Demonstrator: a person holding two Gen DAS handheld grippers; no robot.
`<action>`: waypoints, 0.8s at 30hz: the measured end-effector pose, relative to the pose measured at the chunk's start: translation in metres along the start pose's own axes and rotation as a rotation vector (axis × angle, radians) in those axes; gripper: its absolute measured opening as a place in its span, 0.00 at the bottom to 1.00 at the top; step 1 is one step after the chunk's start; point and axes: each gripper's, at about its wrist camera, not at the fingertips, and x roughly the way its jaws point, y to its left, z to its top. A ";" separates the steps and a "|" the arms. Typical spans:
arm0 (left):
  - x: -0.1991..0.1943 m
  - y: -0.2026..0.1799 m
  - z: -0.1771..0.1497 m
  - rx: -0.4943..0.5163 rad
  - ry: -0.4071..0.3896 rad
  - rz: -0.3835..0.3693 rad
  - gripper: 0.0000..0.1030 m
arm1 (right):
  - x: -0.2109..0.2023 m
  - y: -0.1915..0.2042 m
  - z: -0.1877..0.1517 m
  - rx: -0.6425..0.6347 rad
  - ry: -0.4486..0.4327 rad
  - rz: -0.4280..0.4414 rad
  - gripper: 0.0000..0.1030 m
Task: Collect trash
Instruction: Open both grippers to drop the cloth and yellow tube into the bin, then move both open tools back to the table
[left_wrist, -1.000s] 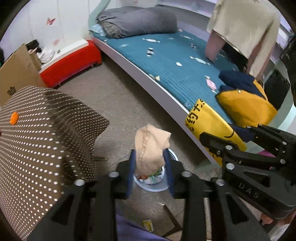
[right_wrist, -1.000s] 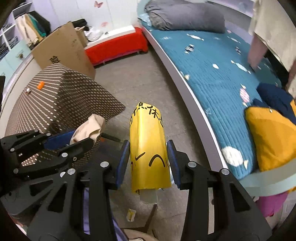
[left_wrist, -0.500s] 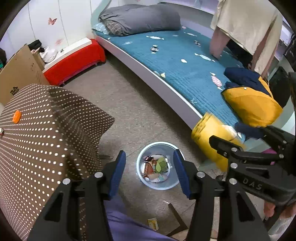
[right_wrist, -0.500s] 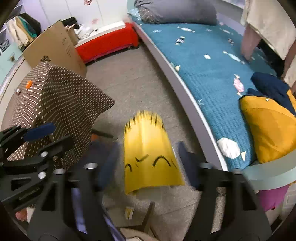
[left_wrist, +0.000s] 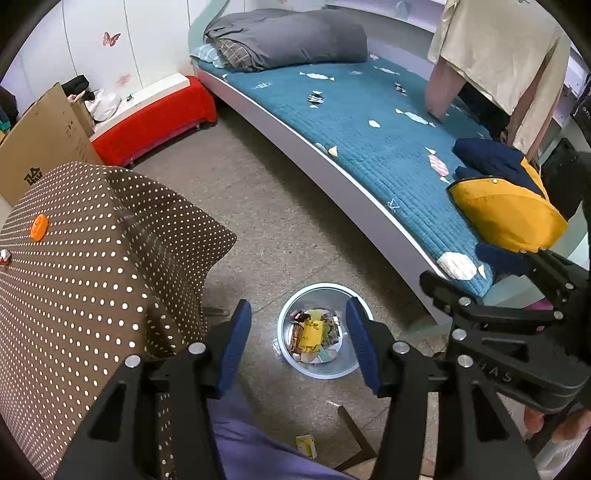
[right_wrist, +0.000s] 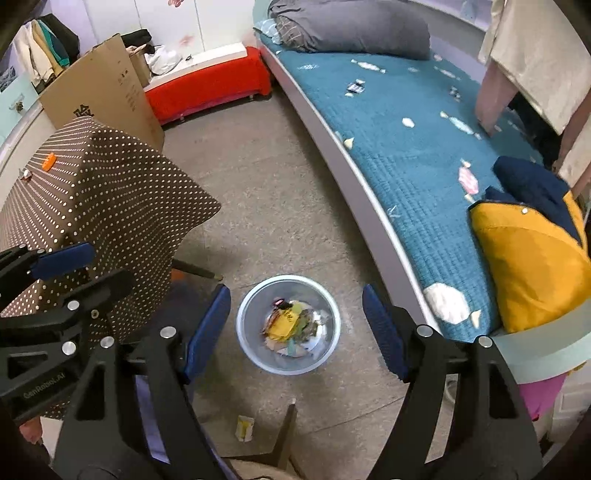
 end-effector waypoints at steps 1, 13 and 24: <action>0.000 0.001 0.000 -0.003 -0.001 -0.001 0.51 | -0.001 0.002 0.000 -0.001 -0.003 -0.001 0.71; -0.023 0.032 0.005 -0.034 -0.054 0.024 0.63 | -0.008 0.033 0.016 -0.038 -0.033 0.017 0.71; -0.051 0.109 0.005 -0.140 -0.098 0.107 0.73 | -0.013 0.103 0.047 -0.131 -0.064 0.079 0.72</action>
